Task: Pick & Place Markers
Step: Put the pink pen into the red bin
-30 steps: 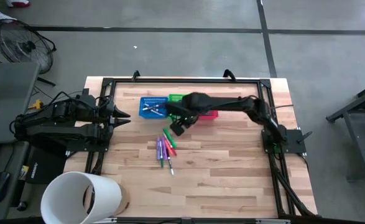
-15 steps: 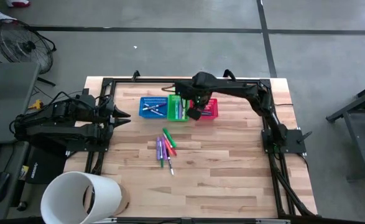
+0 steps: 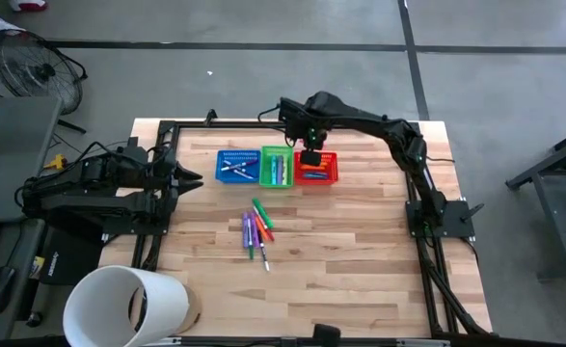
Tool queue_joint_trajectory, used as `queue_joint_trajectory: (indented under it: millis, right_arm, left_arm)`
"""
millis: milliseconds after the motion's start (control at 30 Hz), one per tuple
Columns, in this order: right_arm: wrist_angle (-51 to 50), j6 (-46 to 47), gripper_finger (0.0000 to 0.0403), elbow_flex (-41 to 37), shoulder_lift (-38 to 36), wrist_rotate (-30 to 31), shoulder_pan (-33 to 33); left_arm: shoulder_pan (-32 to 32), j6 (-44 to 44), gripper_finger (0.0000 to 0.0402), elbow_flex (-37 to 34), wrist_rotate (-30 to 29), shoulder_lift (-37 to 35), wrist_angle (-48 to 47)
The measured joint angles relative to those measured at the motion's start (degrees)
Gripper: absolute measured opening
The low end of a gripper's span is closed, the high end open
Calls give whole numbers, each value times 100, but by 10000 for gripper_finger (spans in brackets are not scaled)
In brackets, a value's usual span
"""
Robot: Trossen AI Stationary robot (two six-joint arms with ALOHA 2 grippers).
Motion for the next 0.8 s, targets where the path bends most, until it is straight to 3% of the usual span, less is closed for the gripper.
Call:
queue_joint_trajectory:
  millis: [300, 500, 800]
  right_arm:
    - [370, -790, 24, -33, 2, -442, -99]
    - [754, -1317, 24, -876, 9, -528, -104]
    - [1570, -1328, 24, -1967, 11, -535, -82]
  left_arm:
    - [0, -603, 105, 0, -15, 0, 4]
    - [-2, -715, 105, 0, -13, 2, 250]
    - [-1, -795, 105, 0, -13, 1, 591]
